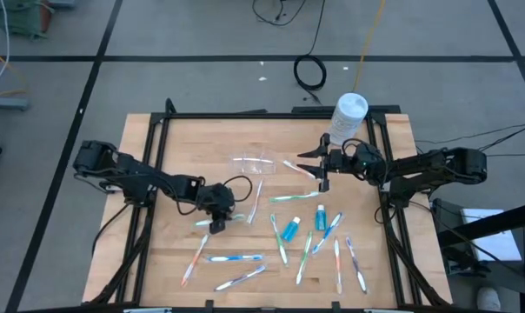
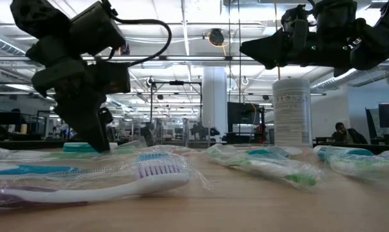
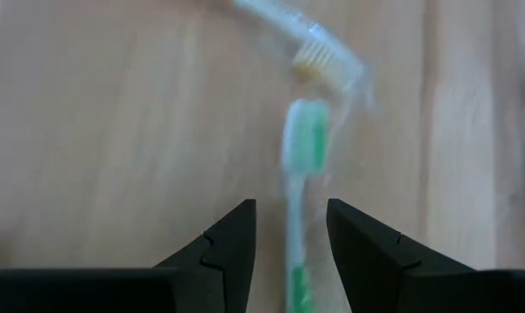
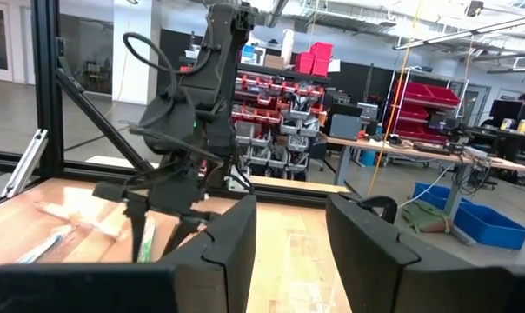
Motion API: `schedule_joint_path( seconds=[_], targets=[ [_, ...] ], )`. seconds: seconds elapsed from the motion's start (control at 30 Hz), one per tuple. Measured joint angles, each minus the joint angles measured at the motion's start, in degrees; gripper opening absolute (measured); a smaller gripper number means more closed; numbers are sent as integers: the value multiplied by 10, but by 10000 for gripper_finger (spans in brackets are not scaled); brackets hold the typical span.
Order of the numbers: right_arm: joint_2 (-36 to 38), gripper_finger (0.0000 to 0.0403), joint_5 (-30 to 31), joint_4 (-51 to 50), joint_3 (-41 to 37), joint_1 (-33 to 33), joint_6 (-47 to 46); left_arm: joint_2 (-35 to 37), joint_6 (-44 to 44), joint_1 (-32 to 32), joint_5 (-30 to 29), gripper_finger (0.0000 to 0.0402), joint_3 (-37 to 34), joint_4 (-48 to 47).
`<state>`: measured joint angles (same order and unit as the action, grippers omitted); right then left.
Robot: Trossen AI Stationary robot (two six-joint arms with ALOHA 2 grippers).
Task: Pick & Place toothbrushing station
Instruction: Put the green toothbrush into the transparent organizer
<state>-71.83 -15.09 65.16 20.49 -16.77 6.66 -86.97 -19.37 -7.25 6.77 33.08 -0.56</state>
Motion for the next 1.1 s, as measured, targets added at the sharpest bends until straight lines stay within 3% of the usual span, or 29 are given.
schedule_joint_path(
  seconds=[0.33,0.73,0.87,1.0,1.1],
  targets=[
    [0,132,0,-3,0,0,0,-40,28,19,39,140,1,57],
    [0,132,0,-3,0,0,0,-40,54,53,44,10,0,59],
    [0,132,0,-3,0,0,0,-22,52,69,30,15,3,53],
    [0,132,0,-3,0,0,0,31,66,85,24,6,14,51],
    [0,132,0,-3,0,0,0,80,90,100,-11,11,20,44]
  ],
)
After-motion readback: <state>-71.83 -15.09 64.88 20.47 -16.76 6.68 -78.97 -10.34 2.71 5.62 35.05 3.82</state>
